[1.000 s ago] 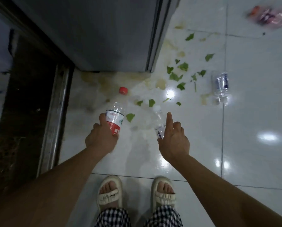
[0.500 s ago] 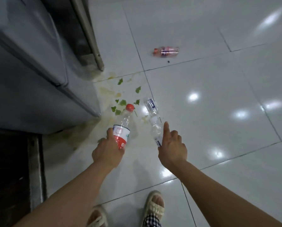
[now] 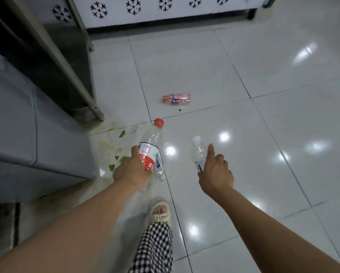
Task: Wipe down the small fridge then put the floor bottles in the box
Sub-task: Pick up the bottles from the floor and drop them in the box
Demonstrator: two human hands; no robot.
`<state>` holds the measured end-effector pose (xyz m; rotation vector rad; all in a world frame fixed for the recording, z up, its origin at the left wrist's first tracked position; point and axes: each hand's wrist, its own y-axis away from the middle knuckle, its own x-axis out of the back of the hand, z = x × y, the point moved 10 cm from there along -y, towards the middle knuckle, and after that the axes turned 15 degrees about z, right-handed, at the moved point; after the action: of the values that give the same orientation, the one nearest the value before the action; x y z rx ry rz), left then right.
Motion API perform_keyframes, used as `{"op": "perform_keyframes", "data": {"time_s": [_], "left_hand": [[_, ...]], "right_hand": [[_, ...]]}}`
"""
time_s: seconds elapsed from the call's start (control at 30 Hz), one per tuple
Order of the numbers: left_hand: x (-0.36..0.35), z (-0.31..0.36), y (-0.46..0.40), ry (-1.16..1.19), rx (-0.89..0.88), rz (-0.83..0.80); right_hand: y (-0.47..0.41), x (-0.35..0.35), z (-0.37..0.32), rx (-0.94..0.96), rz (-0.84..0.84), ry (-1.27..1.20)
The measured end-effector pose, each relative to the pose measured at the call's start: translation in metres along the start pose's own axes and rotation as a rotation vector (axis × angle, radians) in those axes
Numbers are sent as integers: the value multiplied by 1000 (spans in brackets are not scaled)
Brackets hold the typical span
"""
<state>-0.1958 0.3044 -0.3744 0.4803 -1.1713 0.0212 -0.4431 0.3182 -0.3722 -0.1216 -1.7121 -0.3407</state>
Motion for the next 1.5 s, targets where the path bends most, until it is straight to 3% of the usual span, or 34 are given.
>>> {"op": "perform_keyframes", "data": {"time_s": [0.3, 0.63, 1.0, 1.3, 1.5], "left_hand": [[-15, 85, -138, 124, 75, -12], [-75, 112, -252, 208, 305, -22], [-221, 154, -363, 346, 623, 99], [-351, 156, -449, 447, 735, 237], [-403, 149, -473, 570, 819, 291]], "right_hand": [[-181, -7, -10, 29, -32, 50], [-359, -60, -30, 166, -77, 74], [-537, -192, -10, 276, -109, -15], [-620, -322, 40, 102, -131, -63], [-632, -372, 40, 50, -110, -72]]}}
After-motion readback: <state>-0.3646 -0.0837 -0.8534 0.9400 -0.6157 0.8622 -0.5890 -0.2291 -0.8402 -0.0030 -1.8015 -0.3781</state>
